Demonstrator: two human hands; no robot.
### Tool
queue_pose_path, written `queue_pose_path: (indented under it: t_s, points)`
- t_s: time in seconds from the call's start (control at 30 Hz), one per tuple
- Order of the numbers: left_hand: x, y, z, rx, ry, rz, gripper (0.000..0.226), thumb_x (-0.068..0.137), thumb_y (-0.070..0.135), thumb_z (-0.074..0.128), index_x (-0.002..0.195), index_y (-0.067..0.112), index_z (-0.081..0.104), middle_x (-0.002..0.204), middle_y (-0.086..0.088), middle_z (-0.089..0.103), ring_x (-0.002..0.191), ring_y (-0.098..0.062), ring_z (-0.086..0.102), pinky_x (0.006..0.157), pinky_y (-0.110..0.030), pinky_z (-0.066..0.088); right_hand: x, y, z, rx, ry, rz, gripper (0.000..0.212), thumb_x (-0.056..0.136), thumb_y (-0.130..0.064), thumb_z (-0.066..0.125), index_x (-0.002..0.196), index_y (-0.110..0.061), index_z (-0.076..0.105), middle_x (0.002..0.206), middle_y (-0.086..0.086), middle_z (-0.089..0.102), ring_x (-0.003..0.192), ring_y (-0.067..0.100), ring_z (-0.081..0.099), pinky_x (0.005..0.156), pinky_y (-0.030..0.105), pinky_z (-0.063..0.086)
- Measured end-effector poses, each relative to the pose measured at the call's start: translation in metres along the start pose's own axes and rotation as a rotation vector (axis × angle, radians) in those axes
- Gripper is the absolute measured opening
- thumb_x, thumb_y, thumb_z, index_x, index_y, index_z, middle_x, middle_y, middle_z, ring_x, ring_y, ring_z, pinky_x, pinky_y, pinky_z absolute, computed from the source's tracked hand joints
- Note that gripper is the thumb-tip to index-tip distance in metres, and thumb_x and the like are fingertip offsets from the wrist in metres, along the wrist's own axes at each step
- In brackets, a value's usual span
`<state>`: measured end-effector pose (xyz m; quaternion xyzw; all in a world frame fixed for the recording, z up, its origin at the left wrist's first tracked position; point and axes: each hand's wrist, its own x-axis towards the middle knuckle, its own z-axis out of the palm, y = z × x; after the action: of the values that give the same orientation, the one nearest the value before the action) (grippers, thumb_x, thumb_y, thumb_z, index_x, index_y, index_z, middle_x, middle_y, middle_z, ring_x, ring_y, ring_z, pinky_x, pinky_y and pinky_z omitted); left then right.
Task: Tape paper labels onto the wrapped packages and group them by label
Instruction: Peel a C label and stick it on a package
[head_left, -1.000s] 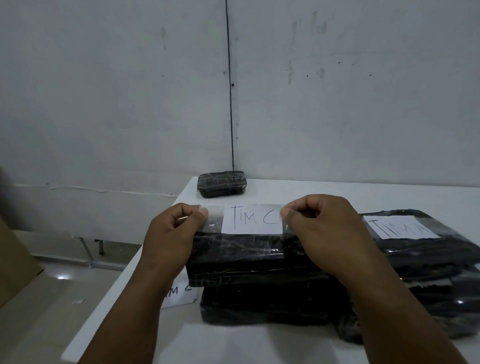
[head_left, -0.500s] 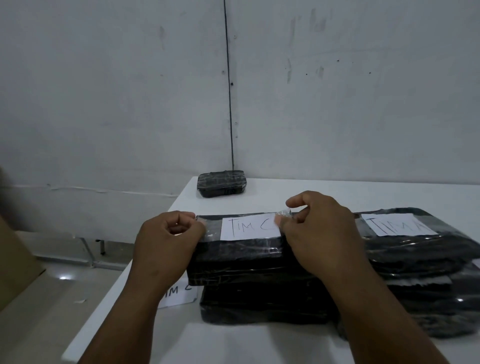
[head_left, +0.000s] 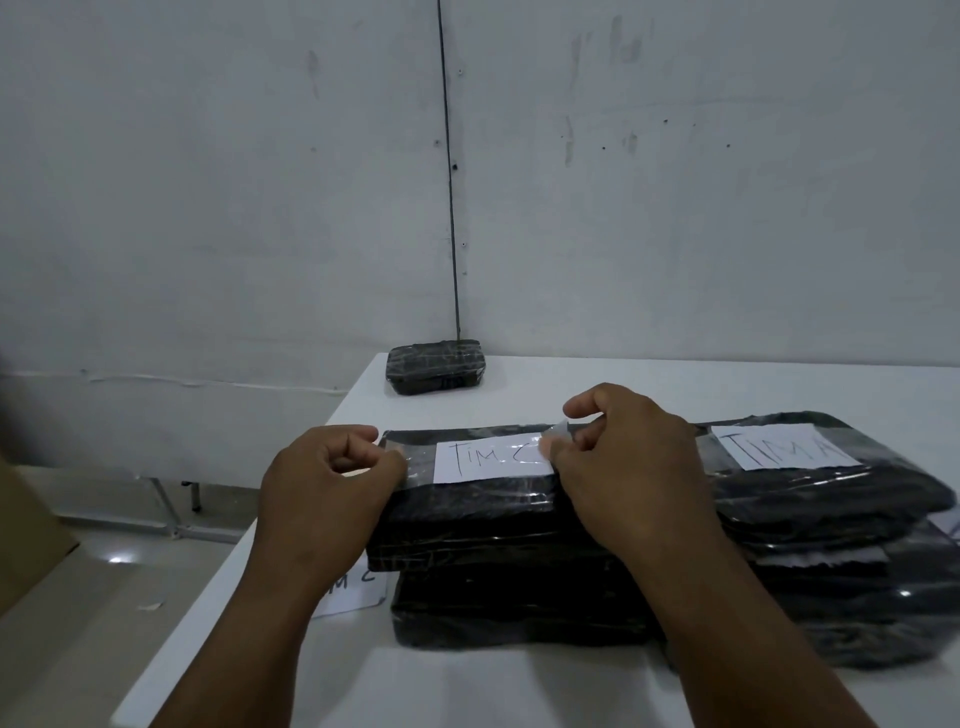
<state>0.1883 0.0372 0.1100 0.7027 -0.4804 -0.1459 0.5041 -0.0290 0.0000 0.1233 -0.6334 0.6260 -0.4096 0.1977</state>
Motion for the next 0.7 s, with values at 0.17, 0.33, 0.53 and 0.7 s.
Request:
queue_pose_path:
  t_s: [0.17,0.33,0.53,0.7]
  points:
    - [0.001,-0.005,0.002,-0.046,0.010,-0.053,0.020,0.074,0.021,0.085,0.073,0.019,0.065,0.107,0.014,0.071,0.091,-0.011,0.070,0.088,-0.048,0.058,-0.003,-0.002,0.001,0.007,0.035,-0.019,0.022,0.087,-0.034,0.076,0.106,-0.031,0.066,0.068,-0.016,0.066,0.074,-0.002,0.061,0.065,0.018,0.046]
    - [0.000,-0.008,-0.001,-0.088,-0.037,-0.085,0.030,0.079,0.022,0.083,0.098,0.023,0.060,0.111,0.012,0.069,0.097,-0.007,0.069,0.084,-0.046,0.061,-0.007,-0.004,-0.002,0.005,0.054,-0.033,0.029,0.081,-0.032,0.083,0.104,-0.029,0.066,0.071,-0.016,0.065,0.072,-0.005,0.060,0.062,0.008,0.039]
    - [-0.003,-0.006,0.002,-0.068,-0.052,-0.017,0.021,0.089,0.022,0.074,0.099,0.032,0.059,0.107,0.020,0.063,0.097,-0.001,0.064,0.073,-0.033,0.057,-0.010,-0.006,-0.002,-0.025,0.058,-0.047,0.028,0.084,-0.034,0.080,0.107,-0.026,0.067,0.080,-0.014,0.068,0.080,0.006,0.064,0.072,0.025,0.050]
    - [-0.007,-0.009,0.007,-0.075,-0.068,0.017,0.010,0.098,0.024,0.063,0.095,0.033,0.060,0.105,0.025,0.059,0.095,0.004,0.056,0.066,-0.020,0.045,-0.007,0.000,0.003,-0.060,0.095,-0.084,0.021,0.090,-0.024,0.075,0.110,-0.020,0.069,0.089,-0.008,0.071,0.086,0.012,0.065,0.079,0.029,0.052]
